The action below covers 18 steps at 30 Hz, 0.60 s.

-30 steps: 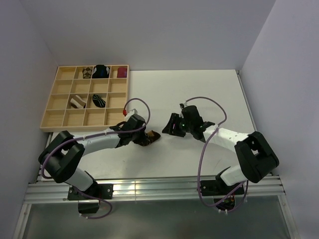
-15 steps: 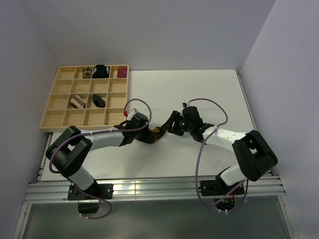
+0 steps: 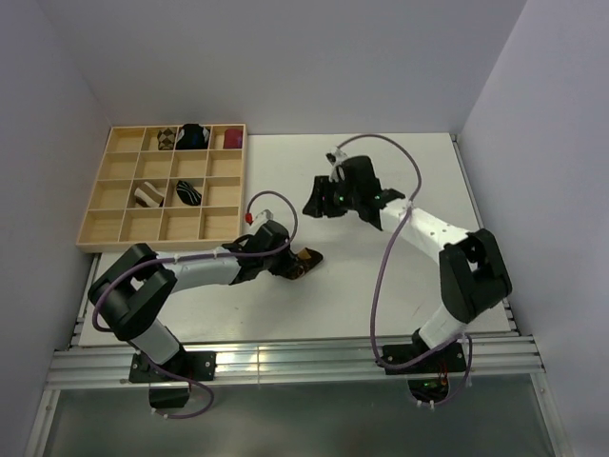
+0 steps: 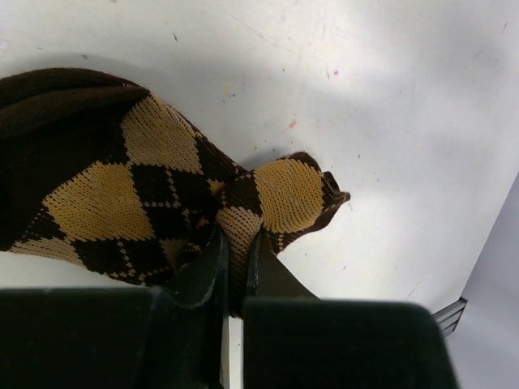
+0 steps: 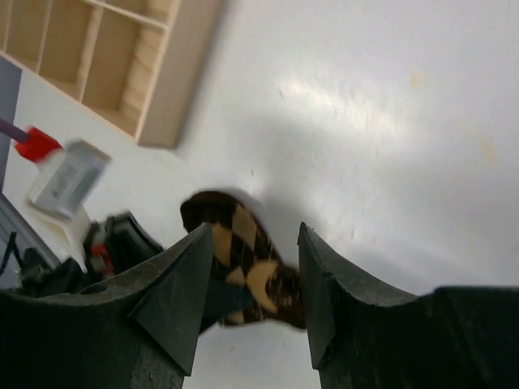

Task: Roll the socks
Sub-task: Roll the sock at the center of the board.

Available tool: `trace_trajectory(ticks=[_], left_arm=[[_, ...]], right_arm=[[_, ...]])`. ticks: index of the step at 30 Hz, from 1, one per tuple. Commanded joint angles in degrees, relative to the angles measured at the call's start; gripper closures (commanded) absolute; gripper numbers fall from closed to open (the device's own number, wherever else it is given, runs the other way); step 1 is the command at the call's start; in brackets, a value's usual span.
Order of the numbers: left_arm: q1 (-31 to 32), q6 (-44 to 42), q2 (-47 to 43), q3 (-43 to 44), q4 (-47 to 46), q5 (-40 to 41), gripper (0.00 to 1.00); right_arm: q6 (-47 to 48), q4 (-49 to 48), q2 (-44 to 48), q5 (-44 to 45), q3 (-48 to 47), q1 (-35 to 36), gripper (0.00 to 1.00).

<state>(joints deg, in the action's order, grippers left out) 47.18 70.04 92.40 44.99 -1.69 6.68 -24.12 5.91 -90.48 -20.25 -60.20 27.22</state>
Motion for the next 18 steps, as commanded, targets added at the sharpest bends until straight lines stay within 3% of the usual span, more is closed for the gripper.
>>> trace_trajectory(ticks=[1,7,11,18], left_arm=[[1.2,-3.5,-2.4,-0.8,0.5,1.8,1.00],[2.6,-7.3,-4.0,-2.2,-1.1,2.7,1.00],[2.8,-8.7,-4.9,-3.2,-1.6,3.3,1.00],[3.4,-9.9,-3.9,-2.0,-1.3,3.2,1.00]], right_arm=[[14.8,9.6,-5.2,-6.5,-8.1,-0.3,0.46],[23.5,16.8,-17.0,-17.3,-18.3,-0.2,0.49],[30.6,19.1,-20.4,-20.5,-20.3,1.3,0.49],[34.6,21.7,-24.7,-21.8,-23.3,4.7,0.48]])
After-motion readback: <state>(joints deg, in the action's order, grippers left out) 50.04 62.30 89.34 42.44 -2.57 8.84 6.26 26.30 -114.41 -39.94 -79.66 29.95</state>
